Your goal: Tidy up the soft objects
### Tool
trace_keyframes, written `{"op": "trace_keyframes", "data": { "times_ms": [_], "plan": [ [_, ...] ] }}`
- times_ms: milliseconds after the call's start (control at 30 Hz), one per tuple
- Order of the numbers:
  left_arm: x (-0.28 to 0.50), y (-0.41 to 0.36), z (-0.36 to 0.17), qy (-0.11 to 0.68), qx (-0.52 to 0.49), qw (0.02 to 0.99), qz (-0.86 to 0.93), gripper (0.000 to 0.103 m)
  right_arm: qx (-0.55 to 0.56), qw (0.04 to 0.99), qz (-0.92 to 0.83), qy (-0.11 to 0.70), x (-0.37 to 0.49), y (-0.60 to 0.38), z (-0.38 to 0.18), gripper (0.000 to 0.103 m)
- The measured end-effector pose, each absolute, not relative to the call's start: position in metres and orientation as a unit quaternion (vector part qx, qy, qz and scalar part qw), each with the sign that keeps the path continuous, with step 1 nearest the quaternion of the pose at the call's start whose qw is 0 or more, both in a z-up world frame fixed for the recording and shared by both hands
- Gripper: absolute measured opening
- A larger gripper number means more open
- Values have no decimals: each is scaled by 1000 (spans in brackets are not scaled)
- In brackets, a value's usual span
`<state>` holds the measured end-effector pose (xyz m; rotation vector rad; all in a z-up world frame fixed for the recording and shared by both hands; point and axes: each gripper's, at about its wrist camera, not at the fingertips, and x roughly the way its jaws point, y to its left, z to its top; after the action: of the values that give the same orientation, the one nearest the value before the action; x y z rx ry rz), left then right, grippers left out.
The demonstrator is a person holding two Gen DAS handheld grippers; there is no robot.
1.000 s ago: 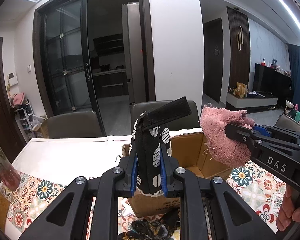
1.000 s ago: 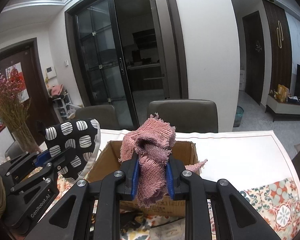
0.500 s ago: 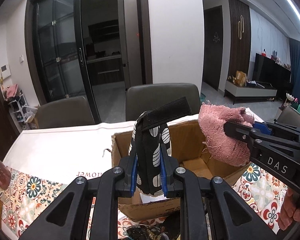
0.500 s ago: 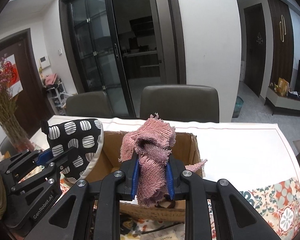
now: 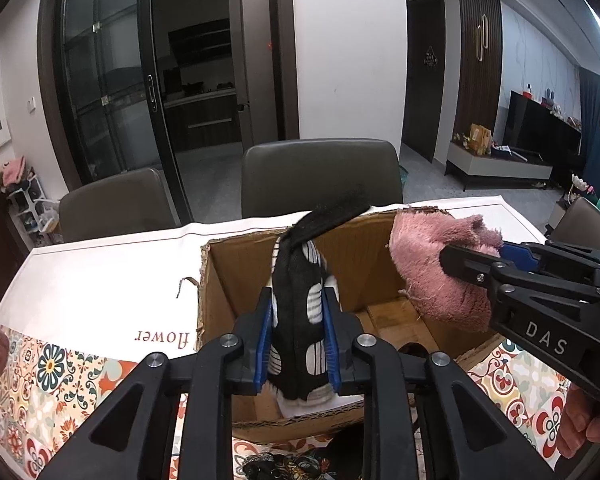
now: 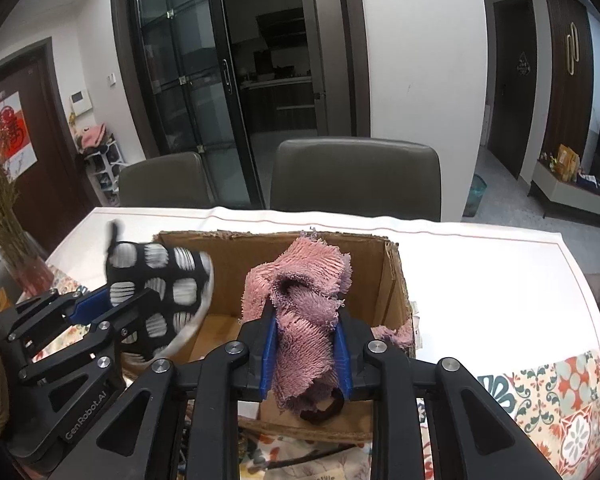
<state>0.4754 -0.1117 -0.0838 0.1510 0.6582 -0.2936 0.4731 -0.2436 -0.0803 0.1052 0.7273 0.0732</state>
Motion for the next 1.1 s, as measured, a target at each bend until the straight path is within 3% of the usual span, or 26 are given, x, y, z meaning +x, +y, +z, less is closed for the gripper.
{"op": "trace_keyframes", "data": {
  "times_ms": [133,267,1100],
  "plan": [
    [477,-110,-87,323,72,933,-143,36,56,928,38,366,478,-244,-83,40],
    [473,-111,-84,318,73,935,-142,38,56,929,37,363,475,-244,-82,56],
    [396,-96,-39,273,60,950,-136,40,64,948,7,313,393,-248,-34,56]
  ]
}}
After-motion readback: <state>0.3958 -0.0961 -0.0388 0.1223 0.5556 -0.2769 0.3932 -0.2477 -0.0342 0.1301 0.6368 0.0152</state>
